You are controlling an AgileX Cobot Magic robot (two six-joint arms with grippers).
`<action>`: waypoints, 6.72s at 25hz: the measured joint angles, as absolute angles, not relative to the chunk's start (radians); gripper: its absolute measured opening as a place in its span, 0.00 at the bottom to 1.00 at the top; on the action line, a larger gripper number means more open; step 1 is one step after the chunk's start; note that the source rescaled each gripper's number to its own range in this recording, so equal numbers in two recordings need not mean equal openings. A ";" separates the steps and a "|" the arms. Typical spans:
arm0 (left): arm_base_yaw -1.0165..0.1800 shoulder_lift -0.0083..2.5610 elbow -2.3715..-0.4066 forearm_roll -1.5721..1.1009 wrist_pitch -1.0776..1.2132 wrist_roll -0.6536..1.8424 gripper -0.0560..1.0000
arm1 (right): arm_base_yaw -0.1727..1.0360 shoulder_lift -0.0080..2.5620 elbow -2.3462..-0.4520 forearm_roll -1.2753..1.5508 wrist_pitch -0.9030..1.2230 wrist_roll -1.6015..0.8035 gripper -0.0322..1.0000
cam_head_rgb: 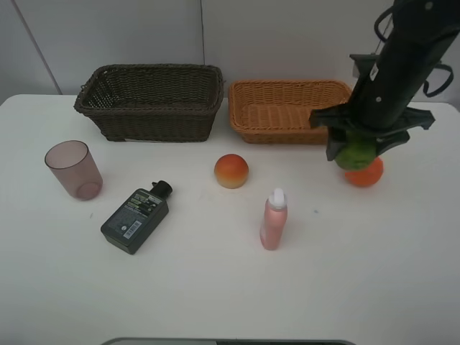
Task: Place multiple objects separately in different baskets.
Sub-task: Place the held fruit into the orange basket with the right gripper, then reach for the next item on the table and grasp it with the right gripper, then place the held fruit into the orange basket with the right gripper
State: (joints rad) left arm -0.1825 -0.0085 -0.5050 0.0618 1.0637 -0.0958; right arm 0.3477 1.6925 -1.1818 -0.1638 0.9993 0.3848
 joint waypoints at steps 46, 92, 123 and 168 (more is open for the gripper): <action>-0.183 -0.008 -0.505 0.062 1.064 -0.096 0.96 | 0.400 2.387 -1.996 -0.142 0.819 0.198 0.53; -0.183 -0.008 -0.505 0.063 1.064 -0.096 0.96 | 0.133 1.729 -1.140 -0.188 0.789 0.325 1.00; -0.183 -0.008 -0.505 0.066 1.063 -0.096 0.96 | 0.098 2.002 -1.140 -0.188 0.627 0.302 1.00; -0.183 -0.008 -0.505 0.066 1.063 -0.096 0.96 | 0.197 1.940 -1.456 -0.187 1.030 0.273 0.66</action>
